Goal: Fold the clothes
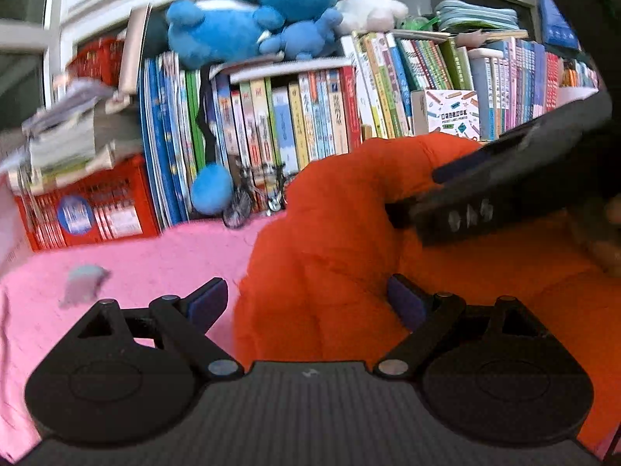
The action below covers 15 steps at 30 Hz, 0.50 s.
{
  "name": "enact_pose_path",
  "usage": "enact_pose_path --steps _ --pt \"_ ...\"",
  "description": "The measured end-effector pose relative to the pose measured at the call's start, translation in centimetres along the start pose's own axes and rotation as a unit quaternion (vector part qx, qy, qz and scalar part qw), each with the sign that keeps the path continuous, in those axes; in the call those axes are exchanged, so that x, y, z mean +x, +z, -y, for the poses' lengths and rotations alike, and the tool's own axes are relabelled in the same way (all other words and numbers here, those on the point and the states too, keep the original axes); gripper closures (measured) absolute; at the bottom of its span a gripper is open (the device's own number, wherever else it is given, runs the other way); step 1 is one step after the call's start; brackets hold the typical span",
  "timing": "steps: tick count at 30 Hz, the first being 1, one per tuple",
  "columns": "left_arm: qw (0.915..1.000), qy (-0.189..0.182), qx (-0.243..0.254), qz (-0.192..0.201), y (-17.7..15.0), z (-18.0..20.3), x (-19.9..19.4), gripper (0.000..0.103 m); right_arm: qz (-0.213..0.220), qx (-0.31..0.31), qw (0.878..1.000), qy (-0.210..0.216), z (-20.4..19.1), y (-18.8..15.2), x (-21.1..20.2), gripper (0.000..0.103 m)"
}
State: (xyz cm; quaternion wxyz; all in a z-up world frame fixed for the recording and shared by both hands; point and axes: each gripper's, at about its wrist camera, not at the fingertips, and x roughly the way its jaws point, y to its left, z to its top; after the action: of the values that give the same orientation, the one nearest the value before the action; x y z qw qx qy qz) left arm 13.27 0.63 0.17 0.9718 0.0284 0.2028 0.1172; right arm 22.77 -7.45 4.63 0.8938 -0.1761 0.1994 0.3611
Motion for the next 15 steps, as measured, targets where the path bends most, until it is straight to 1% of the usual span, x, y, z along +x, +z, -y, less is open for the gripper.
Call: enact_pose_path --steps 1,3,4,7,15 --pt "1.0000 -0.002 -0.007 -0.005 -0.2 0.0 0.3 0.013 -0.011 -0.012 1.000 -0.003 -0.2 -0.3 0.6 0.039" --pt "0.9999 0.004 0.002 -0.011 -0.4 0.4 0.6 0.014 -0.028 -0.032 0.999 -0.008 -0.7 -0.8 1.7 0.037" --pt "0.9999 0.002 0.001 -0.017 -0.4 0.3 0.7 0.016 -0.036 -0.037 0.999 -0.009 -1.0 -1.1 2.1 0.037" --pt "0.9996 -0.006 -0.007 -0.026 -0.4 -0.1 1.0 0.016 -0.053 -0.046 0.997 -0.010 -1.5 -1.5 3.2 0.035" --pt "0.9979 -0.029 -0.039 -0.042 -0.6 -1.6 1.3 0.015 -0.019 -0.009 1.000 -0.013 -1.2 -2.4 2.4 0.033"
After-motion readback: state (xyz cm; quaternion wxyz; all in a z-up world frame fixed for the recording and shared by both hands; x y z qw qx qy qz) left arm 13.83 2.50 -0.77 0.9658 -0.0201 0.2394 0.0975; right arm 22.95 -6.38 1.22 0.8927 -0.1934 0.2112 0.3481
